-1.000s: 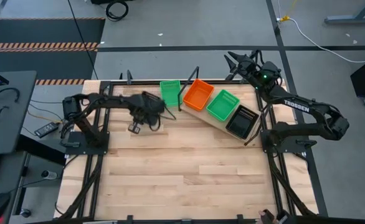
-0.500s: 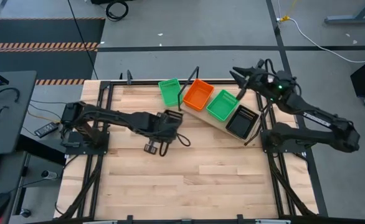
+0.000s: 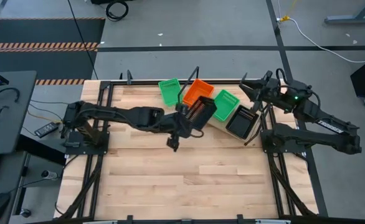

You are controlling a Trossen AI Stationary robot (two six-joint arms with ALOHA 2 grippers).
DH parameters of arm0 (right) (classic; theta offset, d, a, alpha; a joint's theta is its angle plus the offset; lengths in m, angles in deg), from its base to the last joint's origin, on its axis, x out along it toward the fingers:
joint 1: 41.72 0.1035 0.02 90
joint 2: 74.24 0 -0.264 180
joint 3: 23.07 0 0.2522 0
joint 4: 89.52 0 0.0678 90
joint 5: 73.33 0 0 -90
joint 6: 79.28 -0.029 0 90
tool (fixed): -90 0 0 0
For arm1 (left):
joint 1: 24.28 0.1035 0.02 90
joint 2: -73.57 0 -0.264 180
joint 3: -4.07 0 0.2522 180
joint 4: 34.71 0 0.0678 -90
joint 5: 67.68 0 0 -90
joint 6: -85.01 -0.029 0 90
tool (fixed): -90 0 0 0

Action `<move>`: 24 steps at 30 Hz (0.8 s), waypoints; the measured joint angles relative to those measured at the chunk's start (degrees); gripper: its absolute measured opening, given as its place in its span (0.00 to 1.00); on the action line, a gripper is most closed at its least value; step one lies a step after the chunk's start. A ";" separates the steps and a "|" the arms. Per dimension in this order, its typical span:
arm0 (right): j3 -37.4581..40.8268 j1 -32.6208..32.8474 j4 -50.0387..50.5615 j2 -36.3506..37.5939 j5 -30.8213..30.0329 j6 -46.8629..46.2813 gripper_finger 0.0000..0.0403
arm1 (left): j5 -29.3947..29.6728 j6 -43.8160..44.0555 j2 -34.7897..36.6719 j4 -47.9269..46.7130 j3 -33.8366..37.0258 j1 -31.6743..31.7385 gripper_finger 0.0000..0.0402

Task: Stack baskets on shelf by color
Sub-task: Stack the black basket on top of the black basket on the shelf

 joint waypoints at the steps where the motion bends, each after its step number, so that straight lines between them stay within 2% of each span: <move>1: 0.00 0.18 0.81 0.47 -1.18 0.25 0.25 | -0.66 -0.85 -0.74 2.05 0.00 0.48 0.04; 4: -0.02 0.44 2.29 1.25 -3.77 0.36 0.25 | -1.35 -4.75 -4.16 5.10 -1.58 1.96 0.04; 6: 0.00 0.42 2.67 1.54 -4.24 0.40 0.25 | -1.36 -6.27 -7.78 4.47 -5.40 2.94 0.04; 14: -0.01 0.44 9.42 3.32 -4.03 -0.57 0.25 | -1.58 -8.71 -24.07 -8.65 -34.13 5.09 0.04; 17: 0.00 0.42 11.68 4.56 -4.44 -0.28 0.25 | -4.65 -6.82 -29.42 -13.48 -43.26 6.15 0.04; 18: 0.00 0.42 12.04 5.03 -4.46 -0.26 0.25 | -5.50 -6.30 -30.70 -13.19 -44.68 6.38 0.04; 20: -0.01 0.42 11.90 5.94 -4.49 -0.25 0.25 | -6.24 -7.31 -31.31 -9.42 -43.24 6.53 0.04; 24: -0.02 0.42 12.51 7.20 -4.46 -1.09 0.25 | -7.01 -7.67 -33.33 -7.61 -43.12 5.85 0.04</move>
